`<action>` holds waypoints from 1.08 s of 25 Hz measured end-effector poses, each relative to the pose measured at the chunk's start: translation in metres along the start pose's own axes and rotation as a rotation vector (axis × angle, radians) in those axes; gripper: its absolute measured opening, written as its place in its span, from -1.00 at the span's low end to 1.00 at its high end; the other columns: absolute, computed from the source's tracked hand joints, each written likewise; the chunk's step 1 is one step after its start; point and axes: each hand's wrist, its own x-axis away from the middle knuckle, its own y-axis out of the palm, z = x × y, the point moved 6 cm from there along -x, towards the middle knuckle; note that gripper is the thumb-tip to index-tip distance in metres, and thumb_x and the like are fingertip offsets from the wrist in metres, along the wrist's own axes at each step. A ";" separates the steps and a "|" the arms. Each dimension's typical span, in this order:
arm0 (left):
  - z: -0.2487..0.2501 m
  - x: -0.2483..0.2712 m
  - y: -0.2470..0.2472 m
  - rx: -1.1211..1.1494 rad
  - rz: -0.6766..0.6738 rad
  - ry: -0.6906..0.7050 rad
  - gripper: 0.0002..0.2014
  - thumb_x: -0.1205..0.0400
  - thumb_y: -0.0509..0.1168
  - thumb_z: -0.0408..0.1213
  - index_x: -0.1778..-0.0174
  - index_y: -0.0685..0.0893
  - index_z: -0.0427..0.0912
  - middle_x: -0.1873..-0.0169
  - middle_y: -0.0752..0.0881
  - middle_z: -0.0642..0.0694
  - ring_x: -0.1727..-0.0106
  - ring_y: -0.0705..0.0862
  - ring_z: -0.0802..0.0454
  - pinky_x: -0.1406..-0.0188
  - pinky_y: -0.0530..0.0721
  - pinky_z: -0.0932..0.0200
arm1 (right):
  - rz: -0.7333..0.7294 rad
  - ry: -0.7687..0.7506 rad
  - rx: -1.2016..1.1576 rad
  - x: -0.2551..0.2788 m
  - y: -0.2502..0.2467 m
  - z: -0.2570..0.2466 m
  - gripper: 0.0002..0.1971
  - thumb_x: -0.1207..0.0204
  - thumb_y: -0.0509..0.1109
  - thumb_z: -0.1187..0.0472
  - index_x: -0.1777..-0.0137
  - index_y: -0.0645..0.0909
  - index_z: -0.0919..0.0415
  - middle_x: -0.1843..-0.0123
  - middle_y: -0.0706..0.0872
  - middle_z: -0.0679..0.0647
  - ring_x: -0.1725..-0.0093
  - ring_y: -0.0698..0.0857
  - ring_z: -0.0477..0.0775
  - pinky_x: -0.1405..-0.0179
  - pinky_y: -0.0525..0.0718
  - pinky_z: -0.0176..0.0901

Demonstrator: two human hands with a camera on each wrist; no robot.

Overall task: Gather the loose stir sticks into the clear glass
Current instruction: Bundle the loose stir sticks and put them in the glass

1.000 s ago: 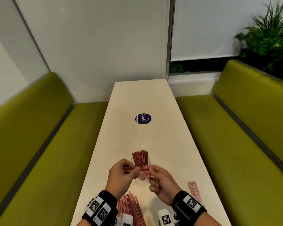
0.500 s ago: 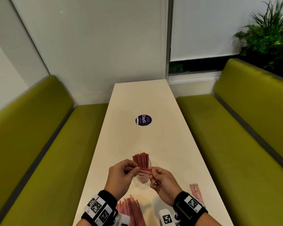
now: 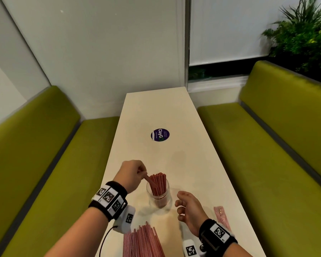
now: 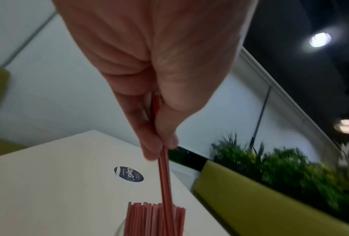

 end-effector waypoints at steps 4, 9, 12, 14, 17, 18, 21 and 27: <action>0.011 -0.022 0.044 -0.371 -0.312 0.163 -0.88 -0.64 0.33 -0.33 0.04 0.78 -0.22 0.08 0.78 -0.13 0.02 0.73 -0.09 0.08 0.65 0.13 | -0.013 0.002 0.031 0.003 -0.001 -0.001 -0.81 -0.66 0.31 0.22 -0.24 0.53 0.18 0.30 0.59 0.12 0.49 0.45 0.00 0.52 0.32 -0.21; 0.001 -0.021 0.088 -0.463 -0.426 0.204 -0.89 -0.64 0.30 -0.33 0.08 0.73 -0.25 0.12 0.69 -0.12 0.13 0.61 -0.06 0.03 0.64 0.05 | -0.001 0.002 0.068 0.003 -0.007 -0.002 -0.79 -0.64 0.32 0.23 -0.25 0.54 0.17 0.28 0.60 0.14 0.48 0.45 0.00 0.53 0.31 -0.22; -0.010 -0.014 0.094 -0.385 -0.345 0.210 -0.88 -0.63 0.28 -0.26 0.05 0.70 -0.18 -0.01 0.68 -0.09 0.02 0.66 -0.09 0.01 0.64 0.06 | 0.003 -0.026 0.120 0.007 -0.008 -0.004 -0.80 -0.64 0.32 0.25 -0.23 0.58 0.16 0.28 0.59 0.13 0.48 0.43 -0.01 0.55 0.27 -0.23; -0.013 -0.008 0.090 -0.335 -0.230 0.242 -0.87 -0.61 0.29 -0.20 0.00 0.70 -0.09 -0.10 0.67 -0.01 -0.03 0.67 -0.06 0.03 0.65 0.06 | 0.008 -0.061 0.148 0.010 -0.009 -0.008 -0.82 -0.62 0.31 0.29 -0.19 0.62 0.17 0.30 0.57 0.11 0.49 0.36 -0.03 0.55 0.19 -0.24; -0.019 0.000 0.082 -0.265 -0.058 0.250 -0.80 -0.60 0.29 -0.16 -0.13 0.67 0.03 -0.25 0.61 0.14 -0.15 0.64 0.02 0.04 0.68 0.11 | 0.009 -0.096 0.163 0.013 -0.008 -0.011 -0.82 -0.60 0.31 0.32 -0.15 0.64 0.20 0.35 0.54 0.08 0.49 0.29 -0.03 0.53 0.12 -0.23; -0.021 0.003 0.081 -0.246 -0.013 0.238 -0.75 -0.60 0.29 -0.15 -0.20 0.65 0.04 -0.31 0.59 0.15 -0.21 0.62 0.03 -0.01 0.69 0.11 | 0.011 -0.098 0.163 0.014 -0.008 -0.011 -0.82 -0.60 0.31 0.32 -0.15 0.64 0.21 0.35 0.54 0.08 0.49 0.28 -0.03 0.53 0.11 -0.23; -0.028 0.009 0.085 -0.244 0.039 0.178 -0.56 -0.60 0.28 -0.07 -0.43 0.53 0.07 -0.53 0.49 0.12 -0.48 0.49 0.03 -0.38 0.56 0.06 | 0.032 -0.087 0.187 0.018 -0.009 -0.007 -0.85 -0.60 0.30 0.33 -0.10 0.66 0.22 0.37 0.54 0.07 0.50 0.28 -0.02 0.53 0.12 -0.24; -0.044 0.026 0.098 -0.094 -0.061 0.129 -0.33 -0.69 0.16 0.09 -0.72 0.10 0.11 -0.71 0.00 0.23 -0.75 -0.08 0.17 -0.71 0.08 -0.05 | 0.074 -0.034 0.323 0.030 -0.012 0.008 -0.88 -0.57 0.31 0.33 0.05 0.69 0.22 0.37 0.56 0.08 0.55 0.28 -0.02 0.54 0.13 -0.27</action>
